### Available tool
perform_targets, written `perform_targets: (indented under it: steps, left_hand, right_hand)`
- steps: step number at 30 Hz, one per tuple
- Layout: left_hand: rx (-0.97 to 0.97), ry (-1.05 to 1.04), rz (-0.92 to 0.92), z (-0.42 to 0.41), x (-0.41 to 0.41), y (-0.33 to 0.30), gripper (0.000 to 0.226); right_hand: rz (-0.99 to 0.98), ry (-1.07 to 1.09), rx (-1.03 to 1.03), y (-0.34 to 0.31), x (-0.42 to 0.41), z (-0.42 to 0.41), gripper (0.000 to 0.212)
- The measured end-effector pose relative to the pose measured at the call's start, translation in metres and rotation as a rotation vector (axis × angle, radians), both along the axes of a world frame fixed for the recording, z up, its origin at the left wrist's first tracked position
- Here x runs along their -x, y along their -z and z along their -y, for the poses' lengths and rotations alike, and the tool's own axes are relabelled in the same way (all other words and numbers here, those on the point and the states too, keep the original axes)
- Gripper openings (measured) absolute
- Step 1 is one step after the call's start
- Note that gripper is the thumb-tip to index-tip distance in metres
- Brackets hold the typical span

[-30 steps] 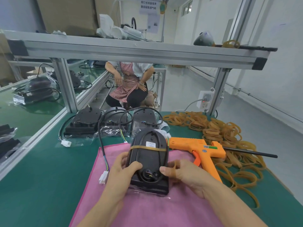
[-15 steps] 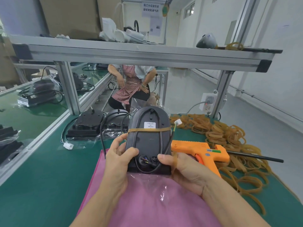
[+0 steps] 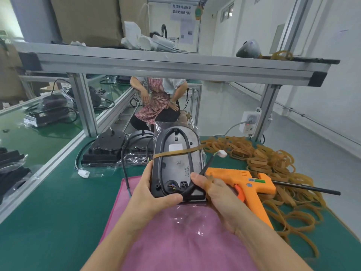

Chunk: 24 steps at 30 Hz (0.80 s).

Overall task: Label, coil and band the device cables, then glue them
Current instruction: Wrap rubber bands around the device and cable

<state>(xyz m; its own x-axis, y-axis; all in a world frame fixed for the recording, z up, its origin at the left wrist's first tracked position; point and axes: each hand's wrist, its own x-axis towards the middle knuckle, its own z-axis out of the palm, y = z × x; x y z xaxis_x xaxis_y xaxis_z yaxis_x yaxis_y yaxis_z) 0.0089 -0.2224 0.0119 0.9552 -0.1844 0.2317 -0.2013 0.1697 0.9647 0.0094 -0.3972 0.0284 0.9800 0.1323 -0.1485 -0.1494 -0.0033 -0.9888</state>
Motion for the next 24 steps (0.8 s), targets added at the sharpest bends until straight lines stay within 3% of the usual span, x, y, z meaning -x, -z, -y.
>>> perform_targets:
  steps: [4,10,18,21,22,24]
  left_hand:
    - [-0.080,-0.081,0.063,0.005,-0.001,0.004,0.088]
    - [-0.070,-0.105,0.086,0.009,0.001,0.010,0.089]
    - [-0.089,-0.030,0.058,0.003,-0.006,0.007,0.088]
    - [-0.311,-0.306,0.046,0.002,-0.001,0.000,0.105]
    - [-0.407,-0.454,0.142,0.004,0.004,-0.002,0.095]
    - [-0.518,-0.607,0.395,0.017,0.017,0.001,0.050]
  right_hand:
    - [0.004,-0.079,-0.028,0.002,0.001,0.003,0.049]
    - [0.047,-0.201,0.055,-0.007,0.002,0.006,0.045]
    - [-0.155,0.038,-0.025,-0.001,-0.002,-0.002,0.054]
    - [-0.123,0.063,-0.024,-0.002,-0.004,-0.003,0.050]
    - [-0.107,0.072,-0.024,-0.002,-0.005,-0.004,0.044]
    - [-0.079,0.095,-0.029,-0.003,-0.007,-0.007,0.030]
